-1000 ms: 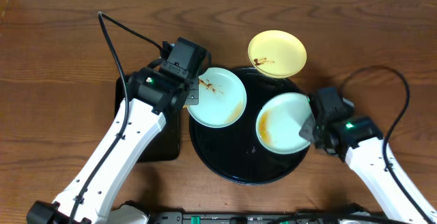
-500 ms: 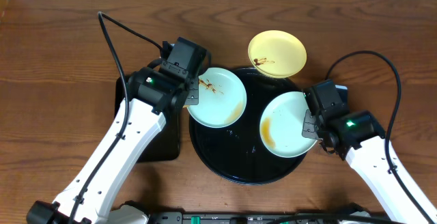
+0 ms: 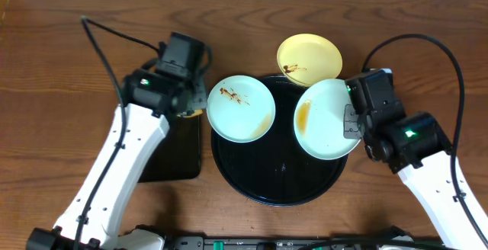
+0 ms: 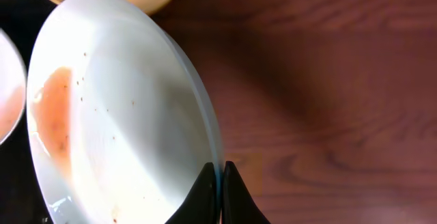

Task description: Clean dirty plates on tray and stack at the side

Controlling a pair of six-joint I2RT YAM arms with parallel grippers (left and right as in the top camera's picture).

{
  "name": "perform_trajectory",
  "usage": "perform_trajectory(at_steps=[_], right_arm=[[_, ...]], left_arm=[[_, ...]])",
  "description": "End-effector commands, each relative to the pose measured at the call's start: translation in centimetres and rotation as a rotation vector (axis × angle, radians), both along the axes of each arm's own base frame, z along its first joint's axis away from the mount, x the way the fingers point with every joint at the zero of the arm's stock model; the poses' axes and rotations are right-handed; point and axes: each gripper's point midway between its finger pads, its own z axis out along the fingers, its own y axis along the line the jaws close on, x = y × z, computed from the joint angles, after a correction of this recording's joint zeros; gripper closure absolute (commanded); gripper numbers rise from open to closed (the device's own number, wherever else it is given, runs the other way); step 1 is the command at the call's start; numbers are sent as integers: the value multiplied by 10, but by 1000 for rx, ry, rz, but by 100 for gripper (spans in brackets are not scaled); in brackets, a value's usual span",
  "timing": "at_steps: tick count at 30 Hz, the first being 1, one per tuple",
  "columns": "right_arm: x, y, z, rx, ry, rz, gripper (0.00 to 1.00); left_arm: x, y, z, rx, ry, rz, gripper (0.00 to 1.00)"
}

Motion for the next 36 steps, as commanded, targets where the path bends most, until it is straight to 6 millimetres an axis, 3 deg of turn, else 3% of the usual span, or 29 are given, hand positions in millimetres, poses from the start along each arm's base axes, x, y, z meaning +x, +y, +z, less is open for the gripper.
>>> perform_trajectory(at_steps=[1,10,15,22,26,30,32,33,36], right_arm=[[2,10,25,-52,-33,130,98],[-5,39,31,-117,-26,339,98],[0,29,28,-212,-17,315,99],[10,11,5,-373,79,226,98],[11,27,-17,-302,147,232,99],[2,44,-31,-94,177,101,96],[-4,40,-34,-31,192,-1,23],[-8,34,-35,-19,205,-62,1],[-26,9,-39,-2,273,-233,1]], left_arm=[[6,1,6,-126,-2,-7,93],[14,-2,13,-383,1,-58,93],[15,8,13,-386,-2,-31,93],[14,9,9,-385,5,-28,93],[14,9,9,-384,5,-30,93],[14,9,9,-382,5,-33,93],[14,9,9,-376,4,-47,93],[14,10,9,-375,3,-48,93],[14,9,9,-374,3,-50,93]])
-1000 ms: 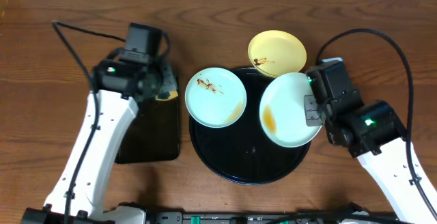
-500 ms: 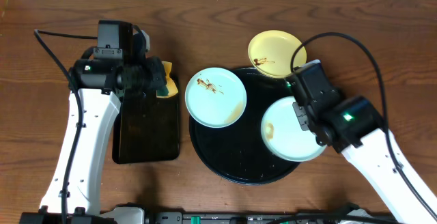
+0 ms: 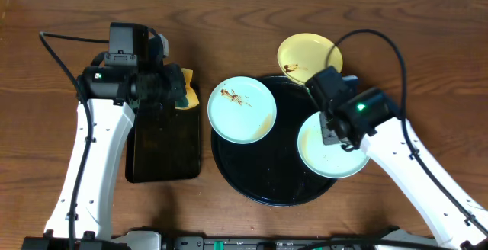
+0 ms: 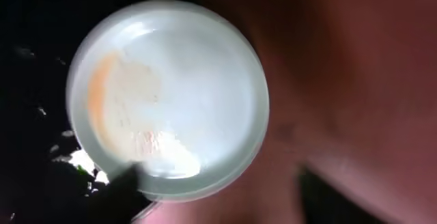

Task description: Clean dirty plates on tray and stack at the side

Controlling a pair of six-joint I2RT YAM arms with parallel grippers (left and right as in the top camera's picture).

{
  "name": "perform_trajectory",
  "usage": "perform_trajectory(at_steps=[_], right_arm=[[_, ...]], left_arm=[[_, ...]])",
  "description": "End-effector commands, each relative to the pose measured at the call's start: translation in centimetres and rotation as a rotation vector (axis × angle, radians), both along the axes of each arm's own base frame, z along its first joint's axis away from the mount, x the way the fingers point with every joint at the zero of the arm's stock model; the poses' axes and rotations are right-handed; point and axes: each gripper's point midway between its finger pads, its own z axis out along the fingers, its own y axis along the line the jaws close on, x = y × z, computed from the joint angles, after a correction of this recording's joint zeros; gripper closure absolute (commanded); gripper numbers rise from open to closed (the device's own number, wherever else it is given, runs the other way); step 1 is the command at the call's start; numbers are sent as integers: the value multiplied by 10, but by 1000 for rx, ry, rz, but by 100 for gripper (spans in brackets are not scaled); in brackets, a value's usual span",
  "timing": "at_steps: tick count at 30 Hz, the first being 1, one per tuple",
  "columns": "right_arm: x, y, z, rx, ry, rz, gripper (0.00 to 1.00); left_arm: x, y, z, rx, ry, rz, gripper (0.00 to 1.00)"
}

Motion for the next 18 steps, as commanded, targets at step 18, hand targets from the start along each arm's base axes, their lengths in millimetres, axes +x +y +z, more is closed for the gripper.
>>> perform_trajectory(at_steps=[18], right_arm=[[-63,-38,-81,368,172,-590,1]], left_arm=[[-2,-1,0,9,-14,-50,92]])
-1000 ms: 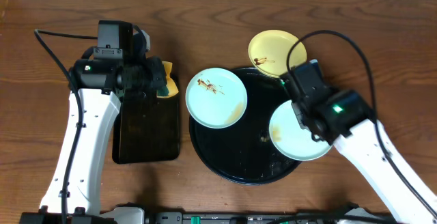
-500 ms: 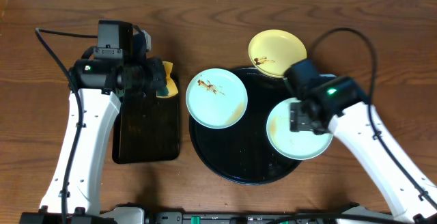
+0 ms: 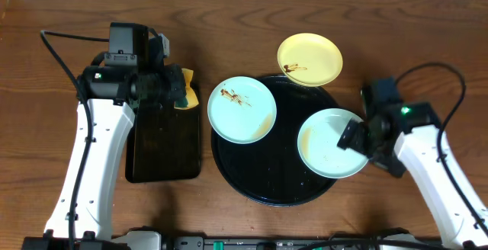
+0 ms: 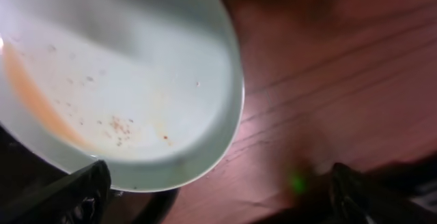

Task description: Clean dirty plates on tray and stack at the side

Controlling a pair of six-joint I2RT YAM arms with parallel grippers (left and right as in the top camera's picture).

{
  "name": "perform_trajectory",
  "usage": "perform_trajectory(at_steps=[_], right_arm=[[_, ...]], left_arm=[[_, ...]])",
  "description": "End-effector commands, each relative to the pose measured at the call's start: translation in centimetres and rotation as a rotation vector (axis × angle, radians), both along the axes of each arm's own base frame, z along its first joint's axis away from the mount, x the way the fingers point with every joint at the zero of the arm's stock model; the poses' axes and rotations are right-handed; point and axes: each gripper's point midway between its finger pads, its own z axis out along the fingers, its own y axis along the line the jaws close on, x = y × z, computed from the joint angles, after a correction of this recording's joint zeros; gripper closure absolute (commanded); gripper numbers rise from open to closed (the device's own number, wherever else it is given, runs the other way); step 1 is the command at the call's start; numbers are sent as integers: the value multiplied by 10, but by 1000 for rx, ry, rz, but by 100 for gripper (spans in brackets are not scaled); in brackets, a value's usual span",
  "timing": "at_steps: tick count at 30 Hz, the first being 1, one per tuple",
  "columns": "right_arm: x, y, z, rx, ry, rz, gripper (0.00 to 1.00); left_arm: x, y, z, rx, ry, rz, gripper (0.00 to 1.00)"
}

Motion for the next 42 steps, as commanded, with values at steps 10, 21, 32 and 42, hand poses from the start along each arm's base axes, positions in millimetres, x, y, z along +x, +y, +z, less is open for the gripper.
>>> perform_trajectory(at_steps=[10,21,32,42], right_arm=[[-26,10,-57,136,-56,-159,1],[-21,15,-82,198,-115,-273,9],[-14,14,-81,199,-147,-279,63],[-14,11,-82,178,-150,-279,99]], left_arm=[[-4,-1,-1,-2,4,-25,92],[-6,-1,-2,3,8,-34,93],[-6,-1,-1,3,8,-34,93],[-6,-1,-2,2,8,-33,93]])
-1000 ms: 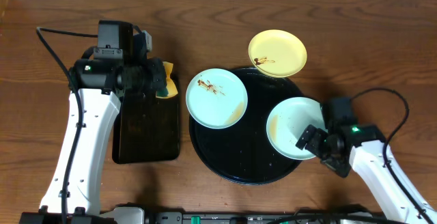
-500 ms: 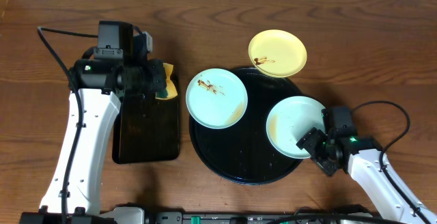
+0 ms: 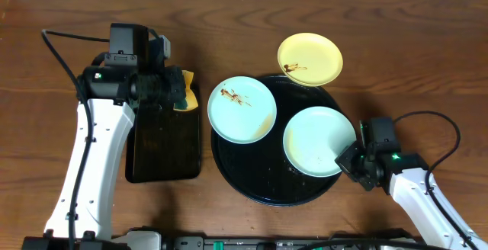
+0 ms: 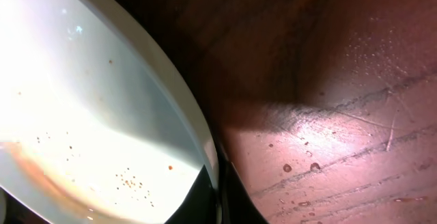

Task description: Clean dirty plates on tray and stack at the side

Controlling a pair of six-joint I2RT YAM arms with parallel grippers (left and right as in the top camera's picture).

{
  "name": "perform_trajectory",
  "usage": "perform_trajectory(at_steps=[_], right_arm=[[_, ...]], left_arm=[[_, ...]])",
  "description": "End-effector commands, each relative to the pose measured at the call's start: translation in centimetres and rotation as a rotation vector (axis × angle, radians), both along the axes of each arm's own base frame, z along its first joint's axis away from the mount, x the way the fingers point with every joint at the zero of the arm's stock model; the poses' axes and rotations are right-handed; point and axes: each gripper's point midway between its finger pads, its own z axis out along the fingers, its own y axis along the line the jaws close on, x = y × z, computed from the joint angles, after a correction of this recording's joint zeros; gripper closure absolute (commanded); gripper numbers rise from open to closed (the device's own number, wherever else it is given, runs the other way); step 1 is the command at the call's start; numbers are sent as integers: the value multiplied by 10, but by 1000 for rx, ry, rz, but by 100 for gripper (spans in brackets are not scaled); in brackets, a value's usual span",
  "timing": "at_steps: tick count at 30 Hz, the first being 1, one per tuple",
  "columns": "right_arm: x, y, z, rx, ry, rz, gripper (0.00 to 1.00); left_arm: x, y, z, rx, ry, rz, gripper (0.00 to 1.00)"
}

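A pale plate [image 3: 316, 139] with an orange smear and specks [image 4: 89, 135] lies over the right part of the round black tray [image 3: 252, 185]. My right gripper [image 3: 348, 158] [image 4: 218, 186] is shut on its lower right rim. A light blue plate [image 3: 242, 107] with food scraps rests on the tray's left edge. At the tray's far rim sits a yellow plate [image 3: 309, 59] with scraps. My left gripper [image 3: 174, 90] is at the left, shut on a yellow sponge [image 3: 187, 96].
A dark rectangular mat [image 3: 164, 147] lies under the left arm, left of the round tray. Bare wooden table [image 3: 427, 67] lies to the right of the tray, wet with small drops [image 4: 311, 166] near the right gripper.
My right gripper was open at the pale plate's right edge; it is now shut on the lower right rim. The plate sits a little further left on the tray. The left arm is unchanged.
At first my right gripper held the pale plate tilted by its rim over the tray's right side, with the left arm by the blue plate. Then the plate lay flat, the gripper open above it, the left arm further left with the sponge. Now the rim is gripped again.
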Motion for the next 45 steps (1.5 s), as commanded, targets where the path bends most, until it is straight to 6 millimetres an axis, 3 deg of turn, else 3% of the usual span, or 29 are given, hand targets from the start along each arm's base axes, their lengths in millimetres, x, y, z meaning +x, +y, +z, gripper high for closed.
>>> perform_trajectory(at_steps=[1,11,25,39,45], right_arm=[[-12,-15,-11,-74,48,-26,98],[-5,-19,-2,-158,-26,155,98],[36,-26,94,-388,-236,419,98],[50,-22,140,-594,-314,549,98],[58,-27,174,-654,-309,560,98]], left_arm=[[-2,-1,0,-8,-1,-14,93],[-2,-1,0,-8,-2,-14,93],[-2,-1,0,-8,-2,-14,92],[-1,-1,1,-8,-10,-14,92],[-1,-1,1,-8,-10,-14,93]])
